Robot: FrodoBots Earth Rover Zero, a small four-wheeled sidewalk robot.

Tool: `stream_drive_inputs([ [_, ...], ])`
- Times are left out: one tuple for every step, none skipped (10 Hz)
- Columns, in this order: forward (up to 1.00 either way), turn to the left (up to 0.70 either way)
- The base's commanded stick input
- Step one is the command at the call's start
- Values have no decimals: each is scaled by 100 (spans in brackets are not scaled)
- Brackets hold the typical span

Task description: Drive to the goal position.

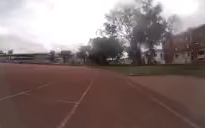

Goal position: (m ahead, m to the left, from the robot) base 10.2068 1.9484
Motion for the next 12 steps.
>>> stream_drive_inputs([
  [85, 0],
  [85, 0],
  [85, 0],
  [85, 0],
  [85, 0],
  [85, 0],
  [85, -6],
  [85, -3],
  [85, 0],
  [85, 0],
  [85, -10],
  [85, -4],
])
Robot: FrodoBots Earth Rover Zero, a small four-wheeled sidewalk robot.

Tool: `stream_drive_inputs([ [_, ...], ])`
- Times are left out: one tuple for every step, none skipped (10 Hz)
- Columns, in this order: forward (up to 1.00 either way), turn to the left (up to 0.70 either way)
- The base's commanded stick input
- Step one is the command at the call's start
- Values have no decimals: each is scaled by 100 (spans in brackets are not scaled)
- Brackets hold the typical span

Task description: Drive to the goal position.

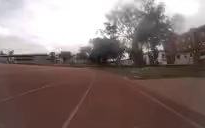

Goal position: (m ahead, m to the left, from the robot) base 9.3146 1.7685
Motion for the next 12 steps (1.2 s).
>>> stream_drive_inputs([
  [85, 0],
  [85, 0],
  [85, -6],
  [85, -3],
  [85, 0],
  [85, 0],
  [85, 0],
  [85, 0],
  [85, 0],
  [85, 0],
  [85, 0],
  [85, 0],
])
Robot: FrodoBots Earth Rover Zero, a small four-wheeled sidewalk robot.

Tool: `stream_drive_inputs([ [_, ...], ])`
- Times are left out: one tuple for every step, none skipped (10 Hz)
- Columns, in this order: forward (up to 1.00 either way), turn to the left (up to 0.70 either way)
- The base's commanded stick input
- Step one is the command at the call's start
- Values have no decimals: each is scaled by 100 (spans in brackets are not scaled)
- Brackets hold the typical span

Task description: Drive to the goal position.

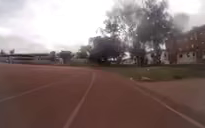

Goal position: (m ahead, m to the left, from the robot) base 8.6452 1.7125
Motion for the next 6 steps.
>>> stream_drive_inputs([
  [85, 0],
  [85, 0],
  [85, 0],
  [85, 0],
  [85, 0],
  [85, -4],
])
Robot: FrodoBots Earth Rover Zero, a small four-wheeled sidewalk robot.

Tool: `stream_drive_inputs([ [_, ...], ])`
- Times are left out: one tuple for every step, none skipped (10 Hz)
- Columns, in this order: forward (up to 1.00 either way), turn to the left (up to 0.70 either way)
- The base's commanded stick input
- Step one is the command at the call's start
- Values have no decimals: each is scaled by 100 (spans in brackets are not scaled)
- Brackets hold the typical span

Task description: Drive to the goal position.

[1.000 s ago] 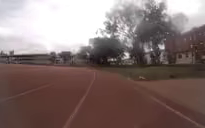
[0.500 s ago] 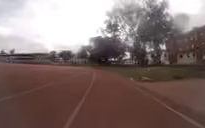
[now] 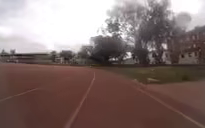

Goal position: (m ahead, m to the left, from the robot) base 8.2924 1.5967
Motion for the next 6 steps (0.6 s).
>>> stream_drive_inputs([
  [85, -9],
  [85, -13],
  [85, -16],
  [85, -5],
  [85, -1],
  [85, 0],
])
